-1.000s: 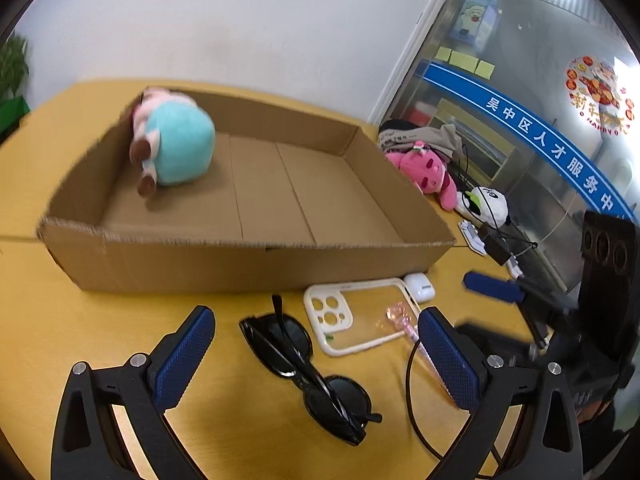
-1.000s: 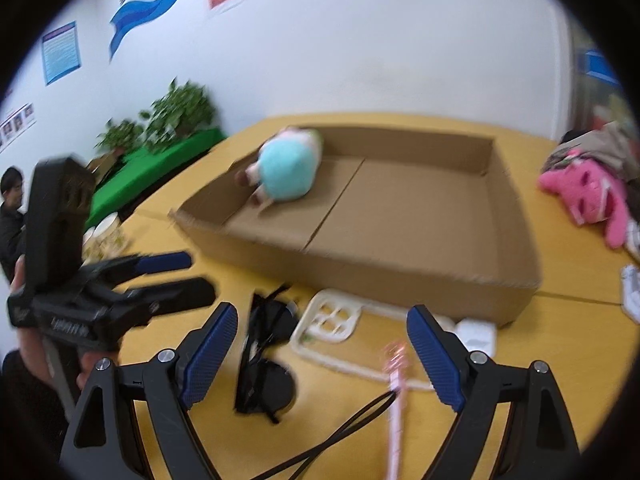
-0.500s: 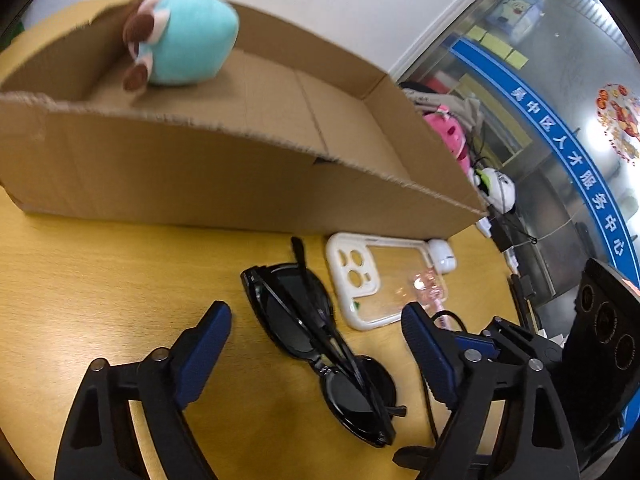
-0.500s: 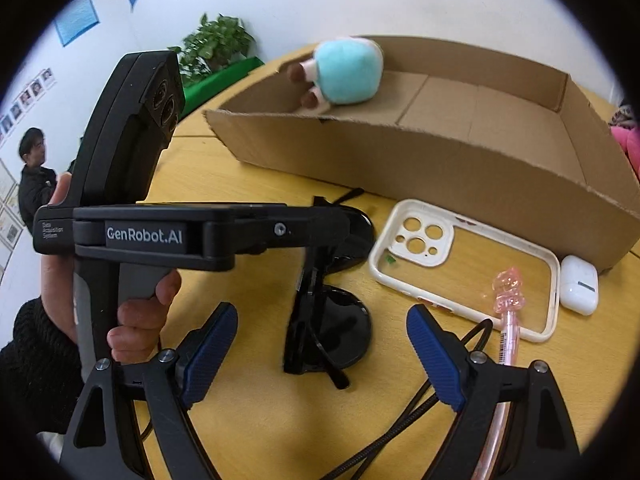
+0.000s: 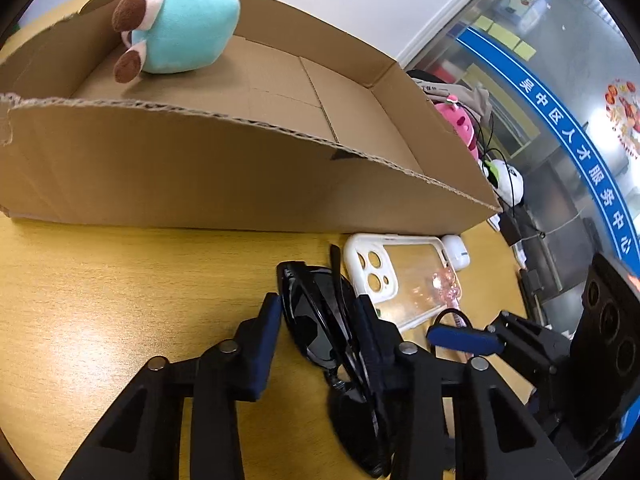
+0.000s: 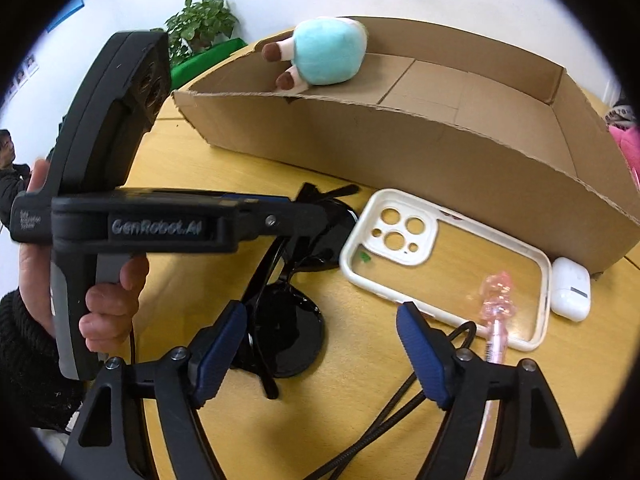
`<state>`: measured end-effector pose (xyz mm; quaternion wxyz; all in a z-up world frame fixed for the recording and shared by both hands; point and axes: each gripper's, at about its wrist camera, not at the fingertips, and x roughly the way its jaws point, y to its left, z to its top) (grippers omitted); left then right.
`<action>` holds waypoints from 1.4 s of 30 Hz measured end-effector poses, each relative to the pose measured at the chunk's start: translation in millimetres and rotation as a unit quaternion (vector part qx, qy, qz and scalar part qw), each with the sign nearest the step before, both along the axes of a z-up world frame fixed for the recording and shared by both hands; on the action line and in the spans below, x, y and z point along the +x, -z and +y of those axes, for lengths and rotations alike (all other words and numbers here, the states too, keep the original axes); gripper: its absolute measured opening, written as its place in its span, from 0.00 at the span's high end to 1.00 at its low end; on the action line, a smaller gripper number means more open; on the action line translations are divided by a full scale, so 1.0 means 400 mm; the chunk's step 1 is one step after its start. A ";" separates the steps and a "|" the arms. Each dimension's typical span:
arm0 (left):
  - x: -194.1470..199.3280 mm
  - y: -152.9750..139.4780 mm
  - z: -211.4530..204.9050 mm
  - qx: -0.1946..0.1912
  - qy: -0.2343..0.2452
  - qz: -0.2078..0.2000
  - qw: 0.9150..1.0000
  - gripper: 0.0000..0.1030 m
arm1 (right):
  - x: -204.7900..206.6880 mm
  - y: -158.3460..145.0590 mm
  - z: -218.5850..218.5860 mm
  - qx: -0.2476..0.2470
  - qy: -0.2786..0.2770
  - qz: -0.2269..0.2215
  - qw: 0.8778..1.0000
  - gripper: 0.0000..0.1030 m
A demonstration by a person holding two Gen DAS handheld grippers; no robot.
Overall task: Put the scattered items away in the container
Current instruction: 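Close both grippers on the black sunglasses frame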
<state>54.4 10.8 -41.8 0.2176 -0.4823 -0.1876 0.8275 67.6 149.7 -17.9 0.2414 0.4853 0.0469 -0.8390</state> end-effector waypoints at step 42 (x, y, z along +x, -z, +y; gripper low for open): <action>0.006 -0.008 -0.011 -0.024 -0.007 -0.025 0.999 0.73 | 0.020 0.045 -0.052 -0.140 0.070 -0.100 0.983 0.24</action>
